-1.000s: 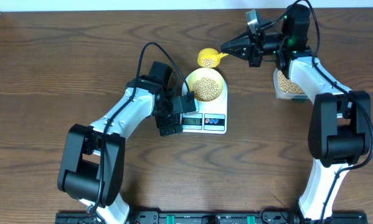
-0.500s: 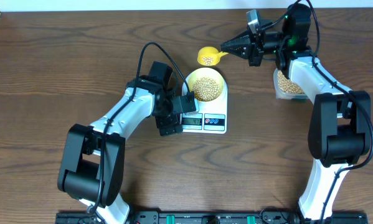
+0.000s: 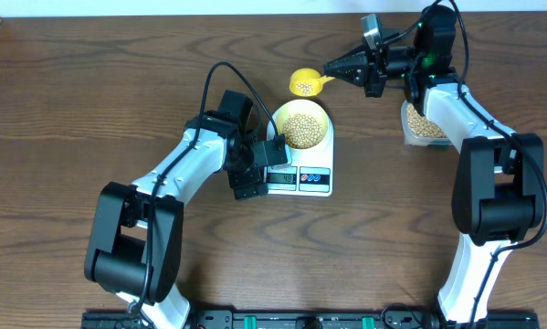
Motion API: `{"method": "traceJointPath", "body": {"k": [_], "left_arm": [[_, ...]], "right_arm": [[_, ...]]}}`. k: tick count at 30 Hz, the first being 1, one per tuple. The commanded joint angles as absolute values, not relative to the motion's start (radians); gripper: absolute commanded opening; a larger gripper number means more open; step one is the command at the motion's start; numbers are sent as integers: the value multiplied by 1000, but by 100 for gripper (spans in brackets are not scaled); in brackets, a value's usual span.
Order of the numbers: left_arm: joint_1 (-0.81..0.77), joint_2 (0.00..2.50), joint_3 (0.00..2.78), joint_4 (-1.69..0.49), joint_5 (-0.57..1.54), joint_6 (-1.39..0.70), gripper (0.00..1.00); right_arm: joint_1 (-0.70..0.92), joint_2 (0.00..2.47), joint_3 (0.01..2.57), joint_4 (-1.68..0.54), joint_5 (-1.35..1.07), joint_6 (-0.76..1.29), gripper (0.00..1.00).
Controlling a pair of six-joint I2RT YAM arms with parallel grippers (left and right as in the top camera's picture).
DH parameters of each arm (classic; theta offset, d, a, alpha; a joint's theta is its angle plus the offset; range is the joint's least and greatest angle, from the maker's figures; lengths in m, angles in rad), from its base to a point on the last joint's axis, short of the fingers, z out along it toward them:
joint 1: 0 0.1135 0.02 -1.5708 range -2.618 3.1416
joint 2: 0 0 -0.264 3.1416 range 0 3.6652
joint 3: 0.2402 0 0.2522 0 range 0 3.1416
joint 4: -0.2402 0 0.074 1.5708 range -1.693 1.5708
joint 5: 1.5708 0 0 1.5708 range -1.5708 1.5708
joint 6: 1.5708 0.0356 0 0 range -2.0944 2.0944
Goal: Scoop item into bowl and weigh 50g on scale
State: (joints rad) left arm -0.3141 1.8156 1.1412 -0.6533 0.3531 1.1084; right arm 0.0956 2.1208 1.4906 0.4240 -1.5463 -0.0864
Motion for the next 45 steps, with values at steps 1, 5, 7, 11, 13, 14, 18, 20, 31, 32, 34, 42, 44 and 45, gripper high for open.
{"method": "traceJointPath", "body": {"k": [1,5,7,11,13,14,18,20,31,32,34,42,44,45], "left_arm": [[-309,1795,1134,-656,347,1126,98],[-309,1795,1134,-656,347,1126,98],[-309,1795,1134,-656,347,1126,98],[-309,1795,1134,-656,347,1126,98],[-309,1795,1134,-656,347,1126,98],[-309,1795,1134,-656,347,1126,98],[-309,1795,1134,-656,347,1126,98],[-309,1795,1134,-656,347,1126,98],[-309,1795,1134,-656,347,1126,98],[-309,1795,1134,-656,347,1126,98],[-309,1795,1134,-656,347,1126,98],[-309,1795,1134,-656,347,1126,98],[-309,1795,1134,-656,347,1126,98],[-309,1795,1134,-656,347,1126,98]], "right_arm": [[99,2135,1488,427,-1562,-83,1],[99,2135,1488,427,-1562,-83,1],[99,2135,1488,427,-1562,-83,1],[99,2135,1488,427,-1562,-83,1],[99,2135,1488,427,-1562,-83,1],[99,2135,1488,427,-1562,-83,1],[99,2135,1488,427,-1562,-83,1],[99,2135,1488,427,-1562,-83,1],[99,2135,1488,427,-1562,-84,1],[99,2135,1488,427,-1562,-85,1],[99,2135,1488,427,-1562,-91,1],[99,2135,1488,427,-1533,-105,1],[101,2135,1488,429,-1559,-106,1],[104,2135,1488,431,-1562,-105,1]]}}
